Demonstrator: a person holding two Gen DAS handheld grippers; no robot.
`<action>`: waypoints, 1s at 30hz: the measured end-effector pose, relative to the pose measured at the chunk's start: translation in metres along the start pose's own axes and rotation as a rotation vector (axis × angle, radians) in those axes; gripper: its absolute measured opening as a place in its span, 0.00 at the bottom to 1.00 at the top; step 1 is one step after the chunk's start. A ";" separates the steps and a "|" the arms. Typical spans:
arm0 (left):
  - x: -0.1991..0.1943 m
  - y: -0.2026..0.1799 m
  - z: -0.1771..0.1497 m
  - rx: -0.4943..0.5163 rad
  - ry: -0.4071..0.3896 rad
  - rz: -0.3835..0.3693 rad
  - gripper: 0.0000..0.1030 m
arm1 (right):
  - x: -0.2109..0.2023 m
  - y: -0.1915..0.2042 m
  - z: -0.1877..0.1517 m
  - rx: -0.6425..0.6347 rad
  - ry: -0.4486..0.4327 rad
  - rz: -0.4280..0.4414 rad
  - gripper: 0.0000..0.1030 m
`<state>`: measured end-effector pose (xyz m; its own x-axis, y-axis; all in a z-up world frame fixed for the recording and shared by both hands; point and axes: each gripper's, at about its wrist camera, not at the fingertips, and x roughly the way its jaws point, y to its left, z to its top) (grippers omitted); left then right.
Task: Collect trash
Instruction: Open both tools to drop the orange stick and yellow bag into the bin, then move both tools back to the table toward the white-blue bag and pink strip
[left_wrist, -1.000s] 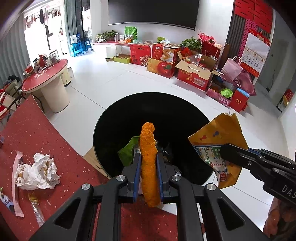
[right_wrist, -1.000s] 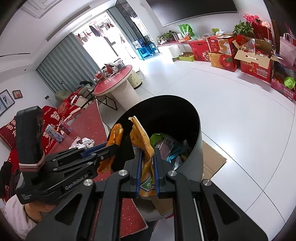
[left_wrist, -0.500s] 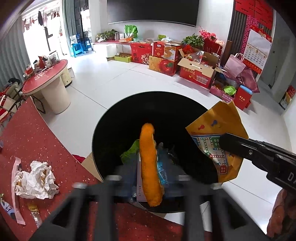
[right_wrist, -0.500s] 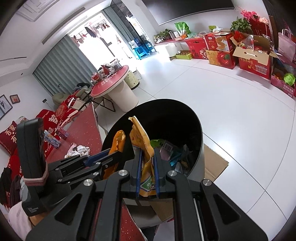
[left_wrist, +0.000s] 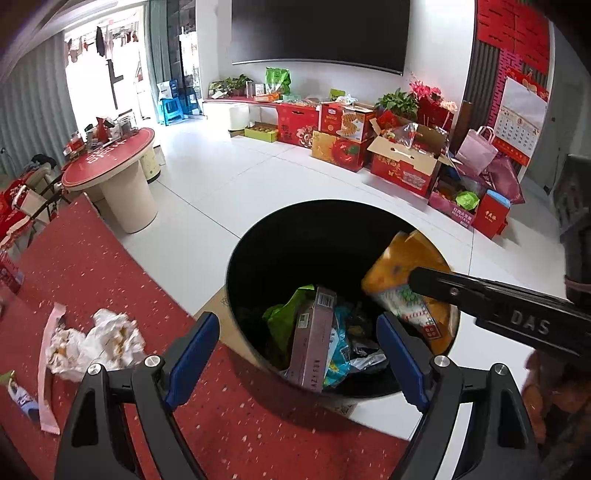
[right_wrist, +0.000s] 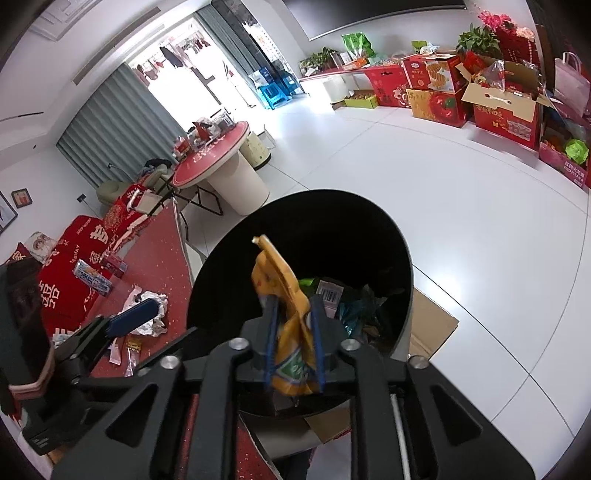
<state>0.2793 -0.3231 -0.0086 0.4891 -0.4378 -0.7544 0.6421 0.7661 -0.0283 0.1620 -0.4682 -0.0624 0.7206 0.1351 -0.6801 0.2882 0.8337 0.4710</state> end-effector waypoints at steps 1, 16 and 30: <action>-0.003 0.001 -0.001 -0.001 -0.003 0.001 1.00 | 0.000 0.000 0.001 0.001 0.002 -0.001 0.32; -0.070 0.064 -0.042 -0.095 -0.079 0.107 1.00 | -0.014 0.023 -0.004 -0.018 -0.005 -0.019 0.64; -0.105 0.194 -0.096 -0.305 -0.083 0.281 1.00 | -0.001 0.124 -0.023 -0.153 0.019 0.062 1.00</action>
<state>0.2955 -0.0832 0.0021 0.6739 -0.2187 -0.7057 0.2791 0.9598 -0.0309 0.1827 -0.3529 -0.0167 0.7218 0.1981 -0.6632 0.1425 0.8951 0.4224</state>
